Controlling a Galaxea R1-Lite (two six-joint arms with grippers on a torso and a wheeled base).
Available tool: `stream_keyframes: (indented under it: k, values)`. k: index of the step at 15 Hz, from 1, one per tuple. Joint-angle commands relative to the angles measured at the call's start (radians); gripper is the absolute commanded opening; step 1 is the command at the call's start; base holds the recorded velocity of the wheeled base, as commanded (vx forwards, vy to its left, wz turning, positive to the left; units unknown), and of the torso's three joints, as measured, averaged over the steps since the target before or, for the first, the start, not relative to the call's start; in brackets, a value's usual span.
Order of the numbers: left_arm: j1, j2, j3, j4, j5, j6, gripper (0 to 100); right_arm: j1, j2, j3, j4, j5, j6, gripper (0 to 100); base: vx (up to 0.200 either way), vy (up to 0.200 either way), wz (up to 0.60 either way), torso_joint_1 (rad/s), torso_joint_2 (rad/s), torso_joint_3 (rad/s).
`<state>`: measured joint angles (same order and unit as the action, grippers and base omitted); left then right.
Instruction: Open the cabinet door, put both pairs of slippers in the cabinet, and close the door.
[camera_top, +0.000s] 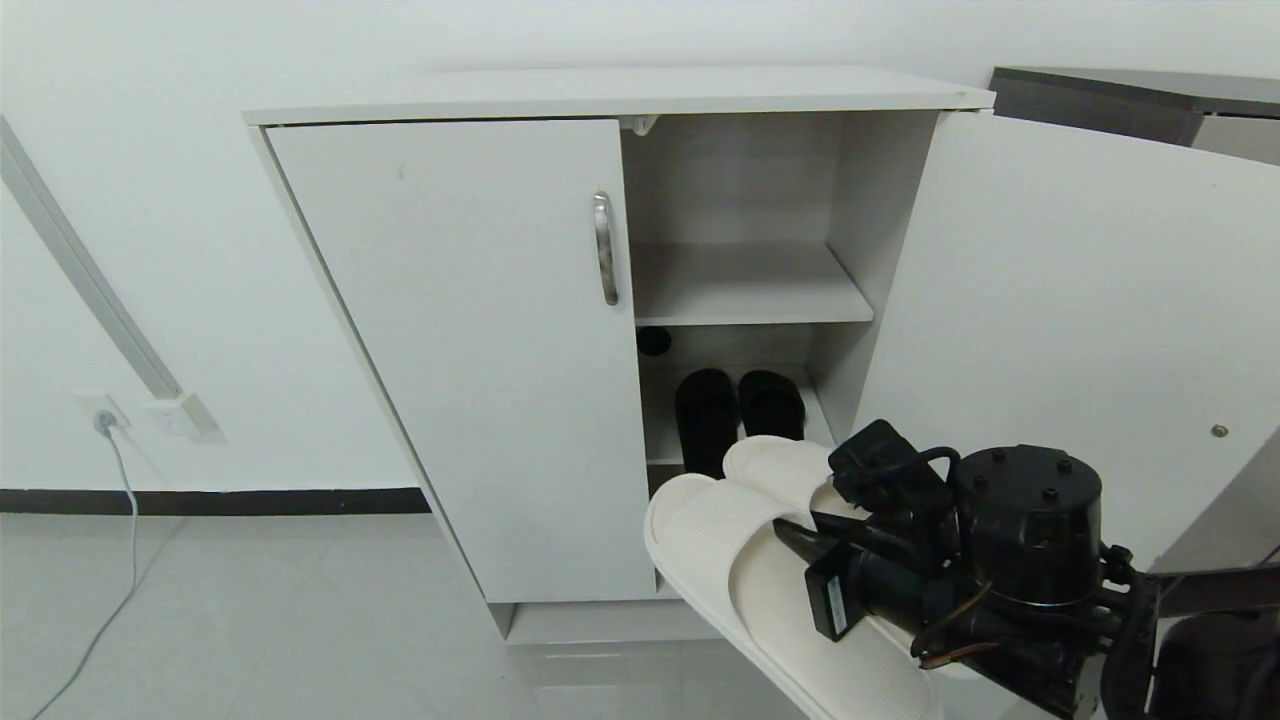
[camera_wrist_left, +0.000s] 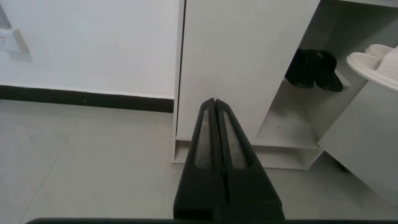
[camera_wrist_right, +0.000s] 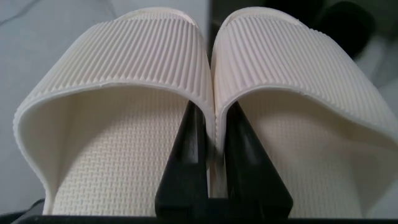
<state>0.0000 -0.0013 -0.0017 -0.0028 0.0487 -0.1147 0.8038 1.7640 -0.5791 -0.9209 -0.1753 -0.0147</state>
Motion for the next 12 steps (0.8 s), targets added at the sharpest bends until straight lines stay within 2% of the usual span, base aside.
stream_keyframes:
  k: [1,3,4,5,6,7,9,10,12]
  values:
    - [0.000,0.001,0.000,0.000,0.000,0.000,0,0.032,0.046,-0.044,0.004,-0.079,0.001,0,0.000,0.000,0.00,0.000,0.00,0.000]
    - [0.000,0.001,0.000,0.000,0.000,0.000,0,0.055,0.095,-0.183,0.094,-0.207,0.048,0,0.000,0.000,0.00,0.000,0.00,0.000]
    - [0.000,0.001,0.000,0.000,0.000,0.000,0,0.069,0.109,-0.272,0.198,-0.277,0.108,0,0.000,0.000,0.00,0.000,0.00,0.000]
    - [0.000,0.001,0.000,0.000,0.000,0.000,0,0.069,0.110,-0.280,0.208,-0.282,0.113,0,0.000,0.000,0.00,0.000,0.00,0.000]
    - [0.002,0.001,0.000,0.000,0.000,0.000,0,0.084,0.117,-0.442,0.451,-0.398,0.225,0,0.000,0.000,0.00,0.000,0.00,0.000]
    - [0.000,0.001,0.000,0.000,0.000,0.000,0,0.089,0.118,-0.550,0.606,-0.470,0.295,0,0.000,0.000,0.00,0.000,0.00,0.000]
    - [0.000,0.001,0.000,0.000,-0.003,0.001,0,0.094,0.118,-0.697,0.795,-0.540,0.369,0,0.000,0.000,0.00,0.000,0.00,0.000]
    - [0.000,0.001,0.000,0.000,-0.003,0.001,0,0.097,0.118,-0.768,0.855,-0.564,0.383,0,0.000,0.000,0.00,0.000,0.00,0.000]
    - [0.000,0.001,0.000,0.000,-0.003,0.001,0,0.097,0.140,-0.870,0.878,-0.642,0.380,0,0.000,0.000,0.00,0.000,0.00,0.000]
